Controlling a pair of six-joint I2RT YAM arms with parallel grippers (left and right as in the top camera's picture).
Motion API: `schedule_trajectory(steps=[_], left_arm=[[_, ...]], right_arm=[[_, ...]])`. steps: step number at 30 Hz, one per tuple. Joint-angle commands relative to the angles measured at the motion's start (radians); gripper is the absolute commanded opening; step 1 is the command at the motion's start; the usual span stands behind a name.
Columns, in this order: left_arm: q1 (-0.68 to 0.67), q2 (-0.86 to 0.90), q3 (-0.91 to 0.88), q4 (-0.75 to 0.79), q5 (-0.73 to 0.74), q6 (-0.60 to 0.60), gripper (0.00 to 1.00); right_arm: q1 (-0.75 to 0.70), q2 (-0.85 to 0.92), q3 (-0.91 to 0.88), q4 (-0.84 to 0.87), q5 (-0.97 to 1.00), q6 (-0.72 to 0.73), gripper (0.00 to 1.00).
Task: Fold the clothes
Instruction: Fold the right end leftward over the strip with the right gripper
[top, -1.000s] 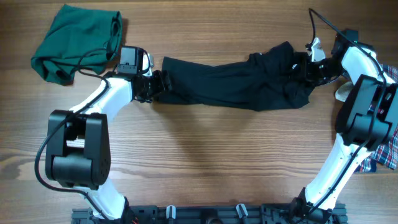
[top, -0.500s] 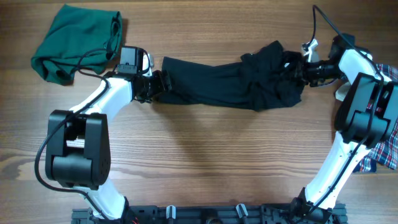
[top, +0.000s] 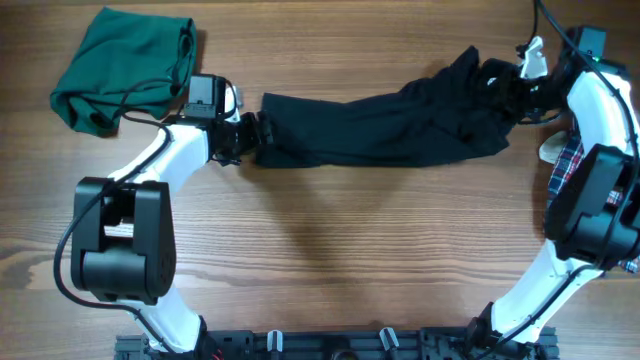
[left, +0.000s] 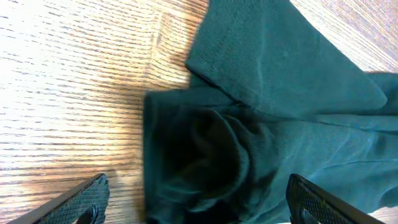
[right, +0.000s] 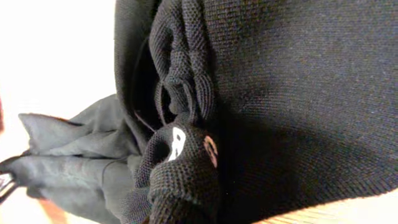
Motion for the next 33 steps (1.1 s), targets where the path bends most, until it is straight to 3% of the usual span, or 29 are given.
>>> schedule_trajectory(steps=[1,13,18,33], left_arm=[[0.006,0.007,0.013,-0.003,0.012,0.009,0.94],[0.05,-0.048,0.013,-0.004,0.012,0.009,0.96],[0.05,-0.048,0.013,-0.003,0.012,0.009,0.95],[0.05,-0.048,0.013,-0.011,0.012,0.009,0.96]], right_arm=[[-0.023,-0.024,0.013,-0.002,0.117,0.023,0.04],[-0.064,-0.095,0.057,-0.062,0.391,0.091,0.04],[-0.052,-0.175,0.099,-0.106,0.4,0.1,0.04],[0.255,-0.206,0.148,-0.135,0.405,0.23,0.04]])
